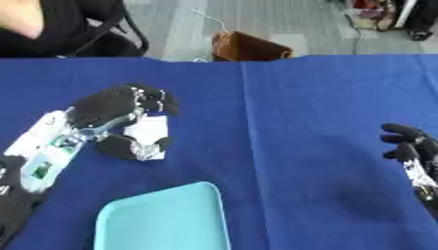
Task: Pick up objects on the table and place them in the box.
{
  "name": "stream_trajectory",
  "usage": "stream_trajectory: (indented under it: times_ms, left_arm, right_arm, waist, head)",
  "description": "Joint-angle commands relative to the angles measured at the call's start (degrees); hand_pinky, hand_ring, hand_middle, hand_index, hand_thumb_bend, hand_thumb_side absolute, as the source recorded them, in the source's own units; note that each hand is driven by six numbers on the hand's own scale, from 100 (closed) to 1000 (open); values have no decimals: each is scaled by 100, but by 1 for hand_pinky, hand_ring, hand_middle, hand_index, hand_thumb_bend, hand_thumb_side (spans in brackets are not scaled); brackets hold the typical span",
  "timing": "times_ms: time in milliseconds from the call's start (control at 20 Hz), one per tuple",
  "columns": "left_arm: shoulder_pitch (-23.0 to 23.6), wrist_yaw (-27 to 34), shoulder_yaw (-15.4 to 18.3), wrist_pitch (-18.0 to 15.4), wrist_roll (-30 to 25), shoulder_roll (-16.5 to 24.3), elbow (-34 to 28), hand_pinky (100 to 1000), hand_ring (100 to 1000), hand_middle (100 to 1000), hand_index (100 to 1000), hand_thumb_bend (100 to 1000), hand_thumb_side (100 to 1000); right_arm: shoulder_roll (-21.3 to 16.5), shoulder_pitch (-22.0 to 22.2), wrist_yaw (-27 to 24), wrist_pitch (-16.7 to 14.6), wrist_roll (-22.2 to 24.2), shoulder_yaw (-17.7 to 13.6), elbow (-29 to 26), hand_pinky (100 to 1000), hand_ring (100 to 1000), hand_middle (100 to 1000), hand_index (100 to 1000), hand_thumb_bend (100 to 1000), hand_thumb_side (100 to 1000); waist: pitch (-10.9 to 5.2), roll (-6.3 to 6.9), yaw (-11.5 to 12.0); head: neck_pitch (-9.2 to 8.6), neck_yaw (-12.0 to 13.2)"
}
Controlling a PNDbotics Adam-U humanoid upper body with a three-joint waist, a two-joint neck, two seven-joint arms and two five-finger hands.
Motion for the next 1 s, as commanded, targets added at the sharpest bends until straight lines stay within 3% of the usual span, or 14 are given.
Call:
stream_trajectory:
  times_ms: [50, 150, 200, 250, 300, 350, 450, 500, 550, 650, 750, 1000]
  left_arm:
    - [50, -221, 35, 19, 76, 144, 60, 659, 622, 710, 786, 287, 781]
    - [73, -286, 50, 43, 152, 153, 80, 500, 508, 648, 751, 239, 739]
    - [81, -301, 60, 75, 214, 149, 94, 330, 396, 582, 710, 187, 697]
    - [88, -301, 71, 125, 302, 141, 110, 100, 256, 496, 649, 135, 651]
    - [93, -301, 69, 166, 386, 137, 124, 100, 193, 464, 619, 112, 629]
    - [94, -271, 90, 229, 534, 124, 125, 100, 100, 303, 451, 100, 596]
    - [107, -205, 113, 373, 945, 116, 98, 100, 100, 100, 215, 100, 666]
    - [122, -220, 98, 434, 1153, 121, 83, 100, 100, 100, 192, 100, 667]
    - [133, -235, 95, 485, 1376, 113, 58, 100, 100, 100, 119, 100, 735]
    - [176, -283, 57, 536, 1792, 95, 21, 100, 100, 100, 100, 100, 721]
    - [233, -295, -4, 502, 2050, 75, -10, 100, 100, 100, 100, 100, 648]
    - [391, 52, -117, 357, 2066, 57, -215, 100, 100, 100, 100, 100, 612]
  right_arm:
    - [-89, -33, -29, 1, -9, -50, -96, 698, 827, 851, 907, 100, 912]
    - [-87, -15, -28, 3, -9, -54, -95, 697, 827, 851, 907, 100, 911]
    - [-84, -9, -28, 5, -10, -55, -96, 697, 827, 851, 907, 100, 911]
    - [-79, -4, -27, 5, -8, -55, -97, 697, 827, 851, 907, 100, 911]
    - [-76, -1, -26, 6, -7, -55, -99, 697, 827, 851, 907, 100, 912]
    - [-76, 5, -25, 7, -5, -55, -98, 698, 827, 851, 907, 100, 911]
    - [-77, 16, -23, 10, -8, -61, -97, 698, 826, 851, 907, 100, 911]
    - [-78, 20, -23, 10, -9, -63, -97, 697, 826, 851, 908, 100, 911]
    - [-78, 27, -22, 12, -12, -66, -95, 697, 826, 852, 908, 100, 914]
    - [-75, 43, -21, 14, -17, -73, -93, 697, 826, 852, 908, 100, 910]
    - [-72, 63, -19, 18, -21, -80, -89, 697, 826, 852, 908, 100, 909]
    - [-59, 118, -11, 28, -28, -94, -87, 698, 826, 852, 908, 100, 908]
  waist:
    - [-153, -20, 31]
    - [-179, -21, 72]
    - [-189, -21, 90]
    - [-199, -23, 108]
    - [-205, -24, 118]
    - [-212, -28, 132]
    - [-224, -34, 155]
    - [-228, -35, 161]
    - [-237, -39, 178]
    - [-257, -47, 212]
    - [-288, -51, 250]
    - [-378, -52, 342]
  head:
    - [-58, 123]
    - [-54, 191]
    - [-47, 236]
    - [-35, 286]
    - [-28, 316]
    - [-11, 345]
    - [23, 384]
    - [34, 397]
    - [45, 412]
    - [49, 411]
    - [57, 396]
    - [65, 339]
